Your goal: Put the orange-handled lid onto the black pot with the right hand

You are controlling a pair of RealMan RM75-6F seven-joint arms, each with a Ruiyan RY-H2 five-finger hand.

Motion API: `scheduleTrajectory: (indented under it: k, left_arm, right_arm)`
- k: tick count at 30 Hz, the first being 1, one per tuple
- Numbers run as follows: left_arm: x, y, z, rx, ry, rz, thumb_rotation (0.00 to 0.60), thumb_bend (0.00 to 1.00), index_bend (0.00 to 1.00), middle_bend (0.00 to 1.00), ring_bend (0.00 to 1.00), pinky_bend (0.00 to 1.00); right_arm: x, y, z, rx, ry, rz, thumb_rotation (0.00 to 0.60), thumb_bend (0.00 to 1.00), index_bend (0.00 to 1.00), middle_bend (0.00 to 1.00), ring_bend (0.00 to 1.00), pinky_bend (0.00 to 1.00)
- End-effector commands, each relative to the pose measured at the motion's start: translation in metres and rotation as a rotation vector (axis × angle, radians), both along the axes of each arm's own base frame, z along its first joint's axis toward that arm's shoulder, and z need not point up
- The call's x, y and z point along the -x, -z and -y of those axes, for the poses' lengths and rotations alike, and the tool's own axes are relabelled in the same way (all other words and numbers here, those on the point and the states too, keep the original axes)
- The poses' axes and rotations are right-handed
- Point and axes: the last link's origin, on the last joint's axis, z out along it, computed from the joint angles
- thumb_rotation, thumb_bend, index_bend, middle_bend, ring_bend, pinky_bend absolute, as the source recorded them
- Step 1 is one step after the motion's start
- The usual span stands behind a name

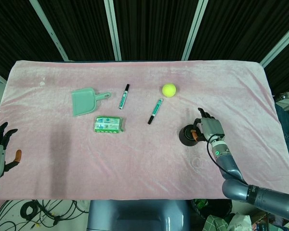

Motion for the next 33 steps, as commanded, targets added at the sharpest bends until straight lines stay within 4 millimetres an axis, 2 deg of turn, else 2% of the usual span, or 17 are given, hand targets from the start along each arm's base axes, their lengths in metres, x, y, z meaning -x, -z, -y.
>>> scheduleTrajectory:
  k: [1, 22, 33]
  left_arm:
    - [0.0, 0.0001, 0.0002, 0.001, 0.0, -0.001, 0.6, 0.44, 0.18, 0.0, 0.0, 0.0]
    - [0.0, -0.0001, 0.0, 0.002, -0.001, 0.0, 0.6, 0.44, 0.18, 0.0, 0.0, 0.0]
    - [0.0001, 0.0001, -0.0001, 0.002, 0.0, -0.001, 0.6, 0.44, 0.18, 0.0, 0.0, 0.0]
  right_arm:
    - [0.0006, 0.0011, 0.0003, -0.002, 0.002, 0.002, 0.6, 0.37, 0.64, 0.0, 0.09, 0.17]
    - [0.0059, 0.0067, 0.0017, -0.007, 0.014, 0.011, 0.6, 0.37, 0.64, 0.0, 0.09, 0.17]
    - [0.0003, 0.0098, 0.0001, -0.013, -0.005, 0.019, 0.6, 0.37, 0.64, 0.0, 0.09, 0.17]
